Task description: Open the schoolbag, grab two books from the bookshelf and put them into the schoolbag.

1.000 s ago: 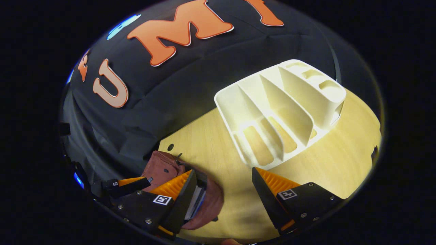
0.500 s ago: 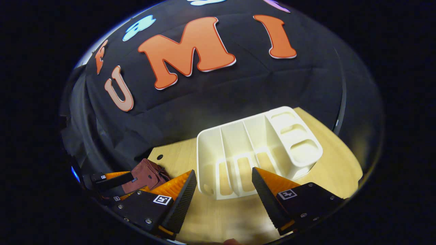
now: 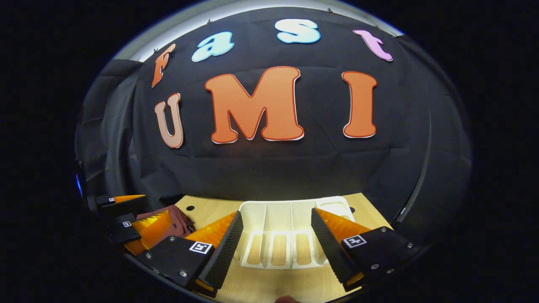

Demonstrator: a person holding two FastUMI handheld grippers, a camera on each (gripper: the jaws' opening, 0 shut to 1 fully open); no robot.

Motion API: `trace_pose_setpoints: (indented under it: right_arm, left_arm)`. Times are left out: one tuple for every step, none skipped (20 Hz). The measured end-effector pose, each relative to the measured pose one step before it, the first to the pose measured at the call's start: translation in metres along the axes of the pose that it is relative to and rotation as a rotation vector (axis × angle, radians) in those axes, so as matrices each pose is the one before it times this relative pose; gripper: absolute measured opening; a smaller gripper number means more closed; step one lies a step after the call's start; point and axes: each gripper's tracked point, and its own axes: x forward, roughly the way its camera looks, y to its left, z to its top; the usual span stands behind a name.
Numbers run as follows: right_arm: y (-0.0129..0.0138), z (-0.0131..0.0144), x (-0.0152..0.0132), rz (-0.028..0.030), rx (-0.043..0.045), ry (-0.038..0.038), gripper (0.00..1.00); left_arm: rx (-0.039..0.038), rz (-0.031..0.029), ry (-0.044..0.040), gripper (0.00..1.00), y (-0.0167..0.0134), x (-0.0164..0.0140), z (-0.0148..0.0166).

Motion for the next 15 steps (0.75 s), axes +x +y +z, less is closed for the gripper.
trace_pose_setpoints:
  right_arm:
    - [0.00183,0.00455,-0.00069,-0.00589,0.00299,-0.02049,0.97]
    - [0.00159,0.00219,-0.00039,-0.00866,-0.00739,-0.01579,0.97]
    - [-0.00173,-0.00162,-0.00213,-0.00892,-0.01928,-0.00487,0.97]
    - [-0.00031,-0.0002,0.00078,-0.00578,-0.01065,-0.0076,0.97]
    - [0.00094,0.00146,0.00018,-0.004,-0.00621,-0.00867,0.97]
    - [0.00076,0.00011,-0.00044,-0.00551,-0.00215,-0.00414,0.97]
    - [0.00028,-0.0003,0.0001,-0.00056,0.00408,-0.00308,0.97]
    - [-0.00091,-0.00031,-0.00017,-0.00445,0.0051,-0.00536,0.97]
    - [0.00005,0.00059,-0.00149,-0.00636,0.00704,-0.00321,0.97]
    - [0.00335,0.00221,-0.00102,0.0032,0.00326,-0.0118,0.97]
    - [0.00429,0.00297,-0.001,0.00551,-0.00542,-0.01386,0.97]
    - [0.00581,0.0004,0.00131,0.00348,-0.0071,-0.00734,0.97]
    - [0.00263,0.00083,-0.00049,-0.00168,-0.00615,-0.00597,0.97]
    - [0.00082,0.00033,-0.00226,-0.00289,-0.00207,-0.00596,0.97]
    - [0.00179,0.00035,-0.00292,-0.00017,-0.00253,-0.00675,0.97]
  left_arm:
    - [0.00783,0.01525,-0.02646,0.97,0.00731,0.00065,0.00881]
    - [-0.00004,0.00973,-0.01953,0.97,0.00412,-0.00237,0.00859]
    - [-0.00273,0.00404,-0.02131,0.96,0.00287,0.00241,0.00718]
    - [0.00291,0.00625,-0.02053,0.97,0.00139,-0.00056,0.00574]
    - [0.00494,0.00262,-0.01855,0.96,0.001,-0.00018,0.00508]
    - [0.00379,-0.00454,-0.02248,0.96,0.00024,0.00048,0.00464]
    - [0.00013,-0.00991,-0.02055,0.96,-0.00088,0.00129,0.0039]
    - [-0.00296,0.00456,-0.01885,0.96,0.00214,0.00065,0.00356]
    - [-0.00282,0.00057,0.00045,1.0,0.00126,-0.00097,-0.00084]
    - [-0.0039,0.00652,-0.01676,0.96,0.00325,-0.00193,0.00322]
    - [-0.0059,-0.00796,-0.01752,0.96,0.00022,0.00116,0.00346]
    - [-0.00768,0.00482,-0.0083,0.96,0.0011,0.00143,0.0005]
    - [-0.00355,0.00262,0.0009,1.0,0.00196,-0.00162,-0.00252]
    - [-0.00498,0.00076,-0.00051,0.95,-0.00025,0.00004,-0.00059]
    - [-0.0087,-0.01228,-0.00426,0.96,-0.00189,0.00062,0.00077]
